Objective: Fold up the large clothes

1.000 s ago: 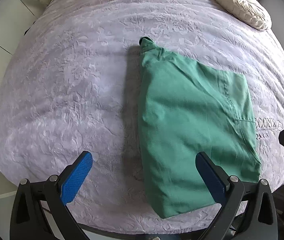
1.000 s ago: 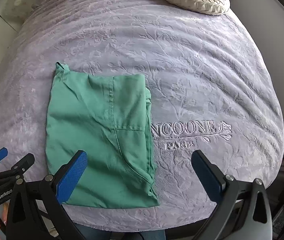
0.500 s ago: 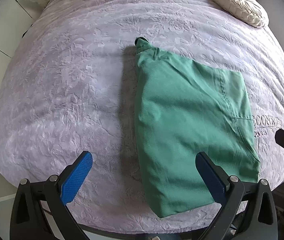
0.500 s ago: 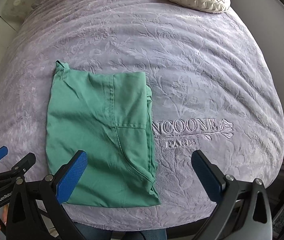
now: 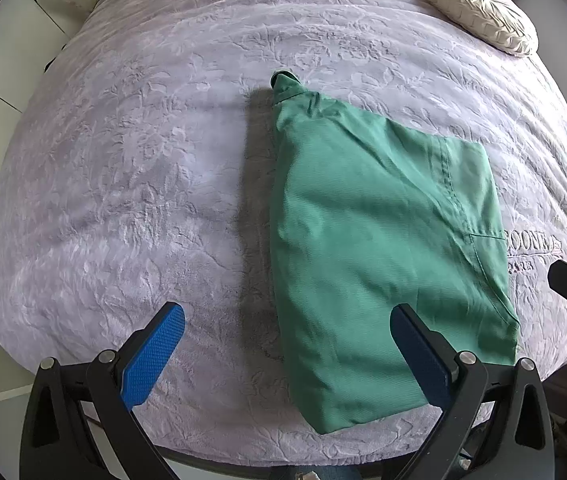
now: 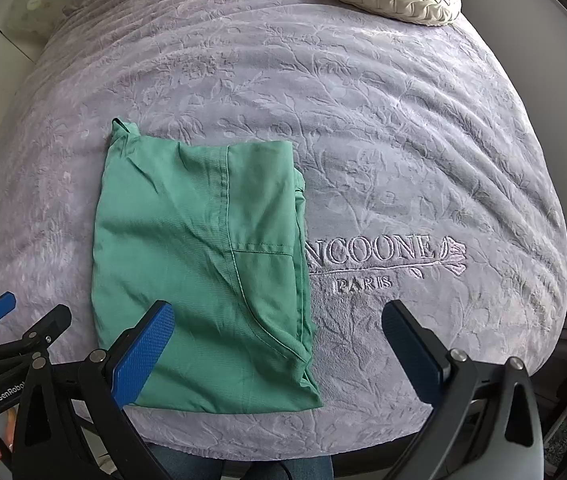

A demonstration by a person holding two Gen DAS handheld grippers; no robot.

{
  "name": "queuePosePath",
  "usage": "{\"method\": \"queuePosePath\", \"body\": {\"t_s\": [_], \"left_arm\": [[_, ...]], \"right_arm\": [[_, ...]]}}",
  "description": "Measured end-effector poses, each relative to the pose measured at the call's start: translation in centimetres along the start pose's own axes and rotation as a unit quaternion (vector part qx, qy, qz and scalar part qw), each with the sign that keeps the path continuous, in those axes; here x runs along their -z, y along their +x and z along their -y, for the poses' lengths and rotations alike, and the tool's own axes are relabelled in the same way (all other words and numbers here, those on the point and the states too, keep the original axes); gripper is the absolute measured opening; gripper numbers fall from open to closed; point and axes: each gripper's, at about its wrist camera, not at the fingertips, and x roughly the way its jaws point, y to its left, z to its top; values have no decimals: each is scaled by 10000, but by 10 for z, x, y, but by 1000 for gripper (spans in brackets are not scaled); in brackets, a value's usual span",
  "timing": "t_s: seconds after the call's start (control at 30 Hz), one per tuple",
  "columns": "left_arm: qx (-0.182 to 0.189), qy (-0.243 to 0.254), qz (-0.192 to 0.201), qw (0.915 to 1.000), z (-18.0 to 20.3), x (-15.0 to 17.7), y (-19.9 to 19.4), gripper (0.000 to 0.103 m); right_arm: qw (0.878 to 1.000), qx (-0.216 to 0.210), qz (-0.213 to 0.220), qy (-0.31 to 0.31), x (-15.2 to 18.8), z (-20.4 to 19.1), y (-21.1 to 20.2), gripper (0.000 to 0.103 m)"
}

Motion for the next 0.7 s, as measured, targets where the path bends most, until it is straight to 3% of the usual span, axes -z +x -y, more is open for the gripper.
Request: {"method": "queuePosePath", "body": {"t_s": [0.5, 0.7], "left_arm": [[46, 81, 5, 10000, 5, -1, -1, 103], [-97, 89, 111, 9999, 5, -2, -4, 103]], "right_arm": [[10000, 10, -19, -23, -1, 0, 1, 103], [10000, 0, -30, -26, -1, 0, 2, 103]]}}
